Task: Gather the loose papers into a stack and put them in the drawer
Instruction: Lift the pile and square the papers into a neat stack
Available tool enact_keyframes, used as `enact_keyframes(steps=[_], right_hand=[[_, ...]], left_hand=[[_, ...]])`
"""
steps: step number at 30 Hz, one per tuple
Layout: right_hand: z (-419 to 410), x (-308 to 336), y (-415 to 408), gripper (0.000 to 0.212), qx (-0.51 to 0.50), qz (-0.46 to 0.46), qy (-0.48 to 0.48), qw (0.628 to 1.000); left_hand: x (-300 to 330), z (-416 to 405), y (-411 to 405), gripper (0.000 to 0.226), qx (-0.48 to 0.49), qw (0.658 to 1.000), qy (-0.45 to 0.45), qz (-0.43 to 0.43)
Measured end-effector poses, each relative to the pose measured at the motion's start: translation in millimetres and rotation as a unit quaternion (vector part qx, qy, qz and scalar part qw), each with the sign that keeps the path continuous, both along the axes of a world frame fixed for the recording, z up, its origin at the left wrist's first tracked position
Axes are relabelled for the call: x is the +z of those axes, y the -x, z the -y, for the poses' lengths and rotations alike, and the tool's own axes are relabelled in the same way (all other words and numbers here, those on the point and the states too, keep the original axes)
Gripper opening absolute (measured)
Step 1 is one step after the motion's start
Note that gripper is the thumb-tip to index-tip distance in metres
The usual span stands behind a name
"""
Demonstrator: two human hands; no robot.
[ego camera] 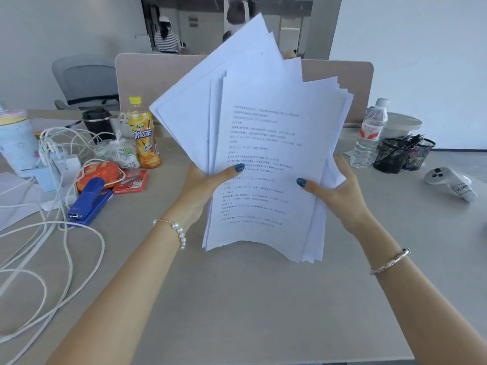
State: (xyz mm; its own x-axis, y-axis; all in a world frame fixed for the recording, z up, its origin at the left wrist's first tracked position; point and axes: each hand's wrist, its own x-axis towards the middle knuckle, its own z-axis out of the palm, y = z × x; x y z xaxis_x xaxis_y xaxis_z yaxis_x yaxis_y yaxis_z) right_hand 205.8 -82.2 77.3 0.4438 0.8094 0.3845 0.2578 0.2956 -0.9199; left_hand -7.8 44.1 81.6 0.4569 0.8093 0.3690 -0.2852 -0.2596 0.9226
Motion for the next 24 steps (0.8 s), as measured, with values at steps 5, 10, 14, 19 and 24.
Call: enact_keyframes(steps=[5, 10, 14, 19, 24], right_hand=[[10, 11, -6, 0.066, 0.079, 0.035, 0.031, 0.996], [26, 10, -19, 0.047, 0.15, 0.033, 0.073, 0.985], [30, 16, -22, 0.023, 0.144, 0.047, 0.092, 0.984], [32, 26, -15, 0.027, 0.15, 0.15, 0.204, 0.956], [26, 12, -4, 0.062, 0.135, 0.112, 0.214, 0.961]], left_hand=[[21, -10, 21, 0.042, -0.049, 0.999, -0.004, -0.011], [28, -14, 32, 0.047, -0.062, 0.998, 0.008, -0.017], [28, -7, 25, 0.026, 0.011, 0.999, -0.019, -0.039], [24, -9, 29, 0.029, -0.01, 1.0, -0.02, -0.017], [4, -7, 27, 0.04, -0.063, 0.996, 0.053, -0.037]])
